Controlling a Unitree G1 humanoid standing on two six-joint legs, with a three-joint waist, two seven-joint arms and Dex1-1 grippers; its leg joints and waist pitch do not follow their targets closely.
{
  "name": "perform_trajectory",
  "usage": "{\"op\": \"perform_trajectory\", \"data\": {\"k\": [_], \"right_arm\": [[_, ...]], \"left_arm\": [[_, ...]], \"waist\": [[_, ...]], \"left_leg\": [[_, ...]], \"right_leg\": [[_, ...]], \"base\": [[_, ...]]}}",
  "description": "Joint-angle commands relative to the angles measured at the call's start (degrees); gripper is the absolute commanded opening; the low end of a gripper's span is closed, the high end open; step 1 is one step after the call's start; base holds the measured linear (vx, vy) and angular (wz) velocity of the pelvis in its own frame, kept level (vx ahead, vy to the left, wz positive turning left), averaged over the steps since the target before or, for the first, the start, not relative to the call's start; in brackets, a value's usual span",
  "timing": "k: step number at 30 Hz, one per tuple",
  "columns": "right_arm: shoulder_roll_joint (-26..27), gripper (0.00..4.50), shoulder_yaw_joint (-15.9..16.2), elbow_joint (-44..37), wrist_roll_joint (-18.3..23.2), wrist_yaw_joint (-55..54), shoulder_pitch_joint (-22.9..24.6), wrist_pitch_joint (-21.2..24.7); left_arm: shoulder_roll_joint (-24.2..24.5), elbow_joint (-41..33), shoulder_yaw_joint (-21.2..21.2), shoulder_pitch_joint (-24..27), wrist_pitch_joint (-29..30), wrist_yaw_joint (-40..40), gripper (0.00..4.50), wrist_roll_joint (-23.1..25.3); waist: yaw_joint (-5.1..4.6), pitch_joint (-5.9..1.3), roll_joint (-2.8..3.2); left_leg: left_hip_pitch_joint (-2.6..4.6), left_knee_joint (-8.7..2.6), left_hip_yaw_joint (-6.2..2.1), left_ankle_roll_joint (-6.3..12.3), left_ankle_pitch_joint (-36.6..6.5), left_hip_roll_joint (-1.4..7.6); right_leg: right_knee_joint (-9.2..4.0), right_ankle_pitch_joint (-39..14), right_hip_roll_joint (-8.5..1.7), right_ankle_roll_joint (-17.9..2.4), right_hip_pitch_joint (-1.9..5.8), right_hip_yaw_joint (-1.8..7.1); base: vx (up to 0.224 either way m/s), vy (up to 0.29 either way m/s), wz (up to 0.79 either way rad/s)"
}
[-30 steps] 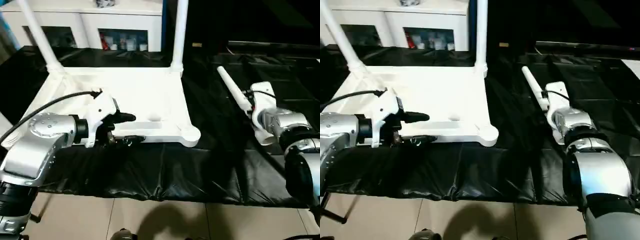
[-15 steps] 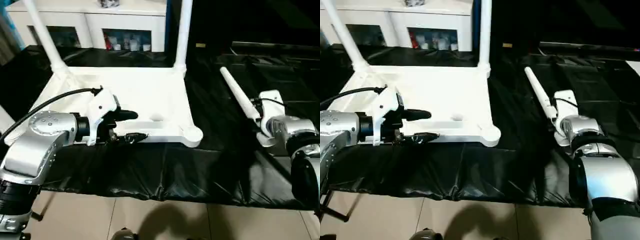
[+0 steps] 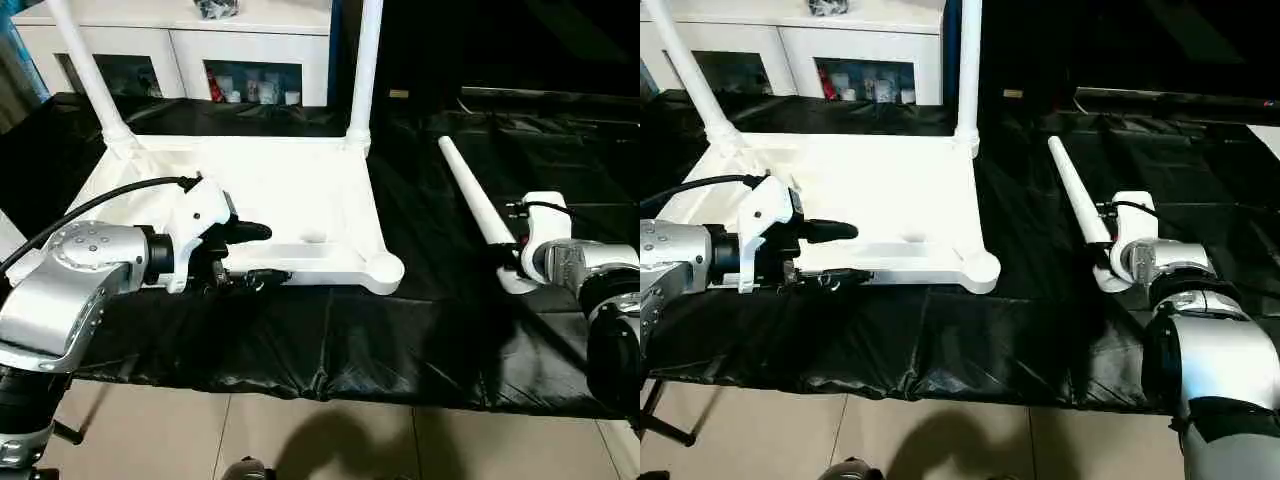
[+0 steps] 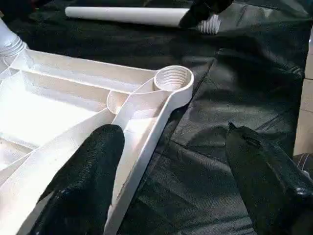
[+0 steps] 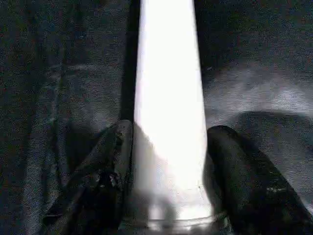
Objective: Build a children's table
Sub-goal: Pick table leg
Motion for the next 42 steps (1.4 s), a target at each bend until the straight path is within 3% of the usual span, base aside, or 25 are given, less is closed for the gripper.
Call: {"op": "perform_trajectory", "data": {"k": [1, 4, 15, 17, 19, 20, 22, 23, 26, 28, 29, 31, 34, 35, 36, 38, 40, 42], "right_arm": [[-0.29, 2.24, 0.23, 0.02, -0.53, 1.16, -0.55, 2.02], [-0.41, 1.98, -0.09, -0.08, -0.6, 1.16, -0.63, 2.23], [-0.18, 1.91, -3.81, -0.41, 1.91, -1.42, -0.22, 0.64], [-0.05, 1.91, -6.9, -0.84, 4.79, -1.53, -0.49, -1.49], [0.1, 1.91, -7.73, -1.14, 5.68, -0.52, -0.57, -2.77], [0.21, 1.91, -8.19, -1.33, 6.19, 0.22, -0.63, -3.6], [0.61, 1.91, -9.22, -1.89, 7.21, 1.99, -0.4, -6.19], [1.58, 1.91, -11.58, -2.85, 9.73, 4.56, 0.21, -8.92], [2.99, 1.91, -14.18, -4.18, 12.7, 7.45, 1.0, -11.22], [5.35, 1.91, -16.96, -6.96, 16.88, 13.02, 2.26, -13.72], [5.35, 1.9, -16.96, -6.96, 16.88, 13.02, 2.26, -13.72], [7.35, 1.89, -17.99, -9.94, 19.81, 18.4, 3.79, -12.94], [9.1, 1.89, -18.29, -14.06, 22.34, 23.22, 5.86, -11.71], [11.32, 1.89, -17.67, -21.64, 25.53, 28.06, 9.65, -8.98], [11.41, 1.89, -17.63, -22.01, 25.67, 28.25, 9.83, -8.83], [13.68, 1.89, -16.12, -32.73, 29.68, 31.56, 15.69, -4.09], [14.78, 1.89, -14.84, -40.0, 32.89, 34.35, 19.88, -0.06], [15.11, 1.89, -13.99, -43.6, 34.63, 35.65, 21.93, 2.31]], "left_arm": [[0.61, -0.89, -0.17, -0.42, 0.36, 0.26, 3.71, -0.51], [0.47, -0.61, -0.31, -0.67, 0.19, 0.47, 3.71, -0.54], [-2.15, 2.93, 0.09, -2.81, -1.04, 3.7, 3.71, 0.65], [-6.33, 6.5, 1.46, -4.71, -2.49, 10.46, 3.71, 2.44], [-8.13, 7.46, 2.23, -5.34, -2.05, 12.55, 3.71, 2.13], [-9.24, 8.0, 2.71, -5.72, -1.59, 13.7, 4.0, 1.76], [-12.02, 9.71, 3.34, -6.86, -0.85, 16.54, 4.07, 1.35], [-15.41, 11.97, 4.04, -8.25, -0.14, 19.5, 4.14, 0.5], [-18.66, 15.22, 4.96, -9.98, 0.49, 22.61, 4.48, 0.0], [-22.28, 19.58, 6.05, -12.25, 0.68, 25.45, 4.5, -0.71], [-22.28, 19.58, 6.05, -12.25, 0.68, 25.45, 4.5, -0.71], [-26.03, 22.05, 8.75, -14.27, 1.16, 27.29, 4.5, -3.66], [-27.99, 22.8, 10.21, -15.6, 2.2, 27.32, 4.5, -6.01], [-29.69, 23.38, 11.38, -16.92, 3.42, 26.58, 4.5, -8.63], [-29.76, 23.42, 11.43, -16.98, 3.48, 26.55, 4.5, -8.74], [-32.02, 24.59, 13.34, -18.91, 6.0, 26.57, 4.5, -12.31], [-33.32, 25.79, 14.15, -20.09, 7.72, 26.14, 4.5, -14.22], [-34.14, 26.41, 14.43, -20.61, 8.19, 26.47, 4.5, -14.79]], "waist": [[0.27, -3.9, -0.12], [0.31, -3.91, -0.12], [0.17, -4.07, -0.02], [0.03, -4.11, -0.04], [0.04, -4.39, 0.05], [0.07, -4.42, 0.01], [-0.05, -4.55, 0.07], [-0.22, -4.56, -0.23], [-0.06, -4.58, -0.07], [-0.19, -4.55, -0.11], [-0.1, -4.65, -0.15], [0.07, -4.79, -0.42], [0.32, -4.95, -0.49], [0.31, -4.87, -0.75], [0.31, -4.87, -0.75], [0.72, -4.93, -0.77], [0.92, -5.0, -0.75], [1.24, -4.74, -0.77]], "left_leg": [[0.46, -3.64, -1.17, -1.34, -17.04, 1.78], [0.45, -3.61, -1.2, -1.47, -17.07, 1.78], [0.47, -3.5, -1.16, -1.72, -16.67, 1.68], [0.45, -3.41, -1.09, -1.59, -16.44, 1.59], [0.41, -3.26, -1.08, -1.2, -15.67, 1.61], [0.25, -3.26, -1.07, -0.79, -14.78, 1.65], [0.16, -2.99, -0.94, -0.2, -13.76, 1.56], [0.02, -2.96, -0.79, 0.4, -13.11, 1.52], [-0.04, -2.86, -0.87, 1.37, -12.54, 1.54], [-0.08, -2.83, -0.76, 2.45, -12.66, 1.46], [-0.04, -2.79, -0.79, 2.56, -12.29, 1.49], [-0.07, -2.62, -0.68, 3.55, -10.38, 1.48], [-0.17, -2.6, -0.81, 4.78, -8.9, 1.75], [-0.19, -2.61, -0.7, 5.18, -8.01, 1.72], [-0.19, -2.61, -0.7, 5.18, -8.01, 1.72], [-0.08, -2.6, -0.87, 6.54, -6.36, 1.9], [-0.03, -2.61, -0.92, 6.53, -6.16, 2.04], [0.11, -2.82, -0.81, 5.56, -7.82, 1.94]], "right_leg": [[-4.46, -21.15, -3.72, -9.78, 2.91, 2.81], [-4.43, -21.47, -3.73, -9.63, 2.89, 2.81], [-4.31, -19.94, -3.61, -9.6, 2.96, 2.83], [-4.41, -19.37, -3.49, -9.35, 3.0, 2.81], [-4.24, -17.61, -3.56, -9.78, 3.18, 2.71], [-4.08, -16.43, -3.52, -10.3, 3.17, 2.69], [-4.06, -14.78, -3.51, -10.75, 3.24, 2.72], [-4.08, -14.5, -3.41, -10.8, 3.35, 2.69], [-4.12, -14.93, -3.54, -10.69, 3.36, 2.57], [-4.51, -15.35, -3.34, -10.16, 3.41, 2.46], [-4.39, -15.14, -3.35, -10.08, 3.41, 2.43], [-4.22, -13.2, -3.38, -11.12, 3.56, 2.44], [-4.02, -11.33, -3.52, -12.13, 3.63, 2.37], [-4.05, -10.94, -3.37, -12.32, 3.61, 2.36], [-4.05, -10.94, -3.37, -12.32, 3.61, 2.36], [-3.86, -9.26, -3.42, -11.79, 3.67, 2.44], [-3.89, -10.1, -3.56, -12.09, 3.57, 2.37], [-4.71, -14.57, -3.64, -10.62, 3.5, 2.33]], "base": [[0.0, 0.0, 0.0], [0.0, 0.0, 0.0], [0.0, 0.0, 0.0], [0.0, 0.0, 0.0], [0.0, 0.0, 0.0], [0.0, 0.0, 0.0], [0.0, 0.0, 0.0], [0.0, 0.0, 0.0], [0.0, 0.0, 0.0], [0.0, 0.0, 0.0], [0.0, 0.0, 0.0], [0.0, 0.0, 0.0], [0.0, 0.0, 0.0], [0.0, 0.0, 0.0], [0.0, 0.0, 0.0], [0.0, 0.0, 0.0], [0.0, 0.0, 0.0], [0.0, 0.0, 0.0]]}}
